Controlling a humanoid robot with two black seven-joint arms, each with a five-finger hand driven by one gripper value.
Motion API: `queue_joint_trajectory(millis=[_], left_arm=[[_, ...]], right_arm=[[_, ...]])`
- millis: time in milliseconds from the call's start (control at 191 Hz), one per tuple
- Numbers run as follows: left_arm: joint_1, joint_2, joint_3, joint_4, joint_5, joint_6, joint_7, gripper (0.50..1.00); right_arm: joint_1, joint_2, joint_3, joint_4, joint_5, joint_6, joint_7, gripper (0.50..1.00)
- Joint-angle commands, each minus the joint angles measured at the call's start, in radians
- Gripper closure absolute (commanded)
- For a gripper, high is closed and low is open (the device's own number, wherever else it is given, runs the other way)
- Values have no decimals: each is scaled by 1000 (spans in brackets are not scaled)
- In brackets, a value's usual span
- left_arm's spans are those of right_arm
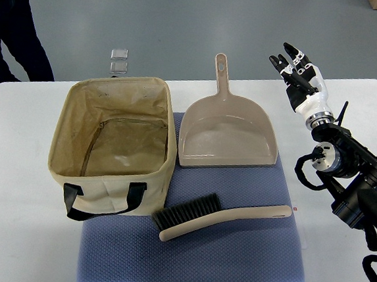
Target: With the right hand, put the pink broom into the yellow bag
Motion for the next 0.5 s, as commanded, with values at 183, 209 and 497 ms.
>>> queue_joint_trajectory(millis=[183,209,497], left_arm=[[-1,0,3,0,2,2,0,500],[-1,0,3,0,2,3,0,500],[-1,0,-5,6,0,8,0,500]], right_arm=[[0,1,3,-1,0,0,0,570],[0,2,1,-1,0,0,0,570],[0,2,1,-1,2,0,0,570]])
